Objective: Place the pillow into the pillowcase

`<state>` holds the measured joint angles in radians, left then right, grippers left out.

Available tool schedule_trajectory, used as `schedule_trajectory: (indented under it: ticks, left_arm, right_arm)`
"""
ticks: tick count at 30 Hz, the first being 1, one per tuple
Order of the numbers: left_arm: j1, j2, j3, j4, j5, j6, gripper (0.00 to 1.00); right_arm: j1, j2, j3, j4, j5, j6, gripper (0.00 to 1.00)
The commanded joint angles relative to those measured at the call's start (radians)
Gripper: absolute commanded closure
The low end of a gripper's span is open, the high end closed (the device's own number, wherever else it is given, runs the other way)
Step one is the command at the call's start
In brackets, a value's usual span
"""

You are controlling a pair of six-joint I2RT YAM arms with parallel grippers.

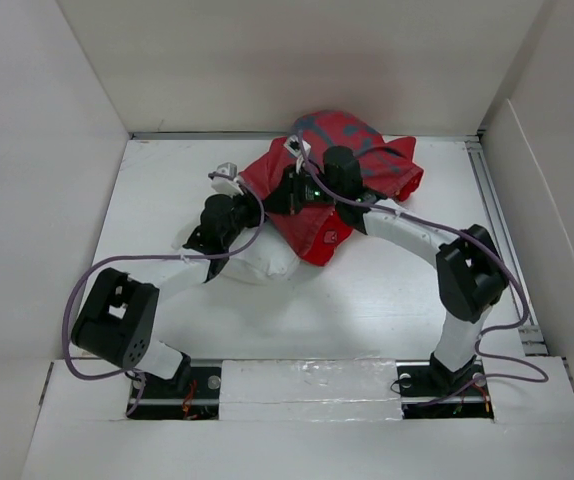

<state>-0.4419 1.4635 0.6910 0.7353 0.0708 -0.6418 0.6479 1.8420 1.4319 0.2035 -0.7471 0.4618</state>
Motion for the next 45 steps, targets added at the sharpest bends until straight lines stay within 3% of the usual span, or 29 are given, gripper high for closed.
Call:
schedule_trajectory:
  ticks: [1,2,3,7,8,9,13,15,16,19,20,24,25,27,29,31,33,36,37,41,45]
  left_arm:
    - [0.000,-0.013,0.081,-0.013,-0.052,0.025,1.00]
    - [0.000,0.007,0.093,-0.013,-0.042,0.025,1.00]
    - [0.000,0.032,0.103,-0.013,-0.020,0.010,1.00]
    - [-0.009,0.104,0.094,0.041,0.047,-0.012,1.00]
    - [-0.009,0.078,0.094,0.029,0.034,-0.012,1.00]
    - [-0.009,0.052,0.094,-0.012,0.003,-0.012,1.00]
    - [0.003,-0.107,0.152,-0.216,-0.138,0.027,1.00]
    - [0.003,-0.156,0.243,-0.342,-0.199,0.027,1.00]
    - [0.003,-0.166,0.275,-0.478,-0.259,0.027,1.00]
    - [0.003,-0.166,0.407,-0.775,-0.383,-0.008,0.75]
    - [0.003,-0.166,0.453,-0.839,-0.419,-0.027,0.69]
    - [0.003,-0.206,0.493,-1.057,-0.569,-0.111,0.30]
    - [0.003,-0.225,0.502,-1.118,-0.638,-0.133,0.04]
    - [0.037,-0.235,0.512,-1.134,-0.651,-0.148,0.00]
    - [0.168,-0.220,0.512,-1.093,-0.539,-0.095,0.00]
    - [0.260,-0.171,0.499,-0.986,-0.302,-0.043,0.00]
    - [0.362,-0.030,0.557,-0.946,-0.106,0.002,0.00]
    - [0.442,0.183,0.617,-0.860,0.138,0.062,0.00]
    - [0.456,0.228,0.636,-0.791,0.303,0.074,0.00]
    - [0.474,0.342,0.695,-0.578,0.622,0.048,0.00]
    - [0.414,0.412,0.822,-0.610,0.665,0.089,0.00]
  right_arm:
    - [0.090,-0.111,-0.147,0.286,-0.343,0.225,1.00]
    - [0.090,-0.130,-0.172,0.453,-0.353,0.268,1.00]
    - [0.101,-0.142,-0.153,0.455,-0.353,0.268,1.00]
    - [0.128,-0.188,-0.116,0.339,-0.348,0.200,1.00]
    - [0.128,-0.188,-0.104,0.239,-0.303,0.057,1.00]
    - [0.118,-0.188,-0.103,0.030,-0.234,-0.010,1.00]
    - [0.030,-0.100,-0.143,-0.203,0.264,-0.081,1.00]
    - [-0.014,-0.055,-0.250,-0.156,0.263,0.018,0.94]
    - [-0.034,-0.055,-0.302,-0.031,0.240,0.053,0.88]
    - [-0.057,-0.066,-0.421,0.082,0.210,0.104,0.60]
    - [-0.057,-0.066,-0.421,0.082,0.210,0.104,0.57]
    - [-0.038,-0.078,-0.401,0.060,0.222,0.084,0.54]
    - [-0.037,-0.078,-0.390,0.051,0.232,0.074,0.46]
    - [-0.037,-0.078,-0.390,0.037,0.232,0.074,0.37]
    - [-0.037,-0.102,-0.390,0.037,0.232,0.063,0.31]
    - [-0.028,-0.130,-0.399,0.037,0.247,0.051,0.23]
    - [-0.028,-0.165,-0.409,0.025,0.259,0.026,0.02]
    - [-0.028,-0.176,-0.400,0.002,0.250,-0.012,0.00]
    - [-0.028,-0.176,-0.400,-0.012,0.250,-0.012,0.00]
    - [-0.028,-0.167,-0.399,-0.039,0.264,-0.049,0.00]
    - [-0.028,-0.141,-0.390,-0.067,0.275,-0.072,0.00]
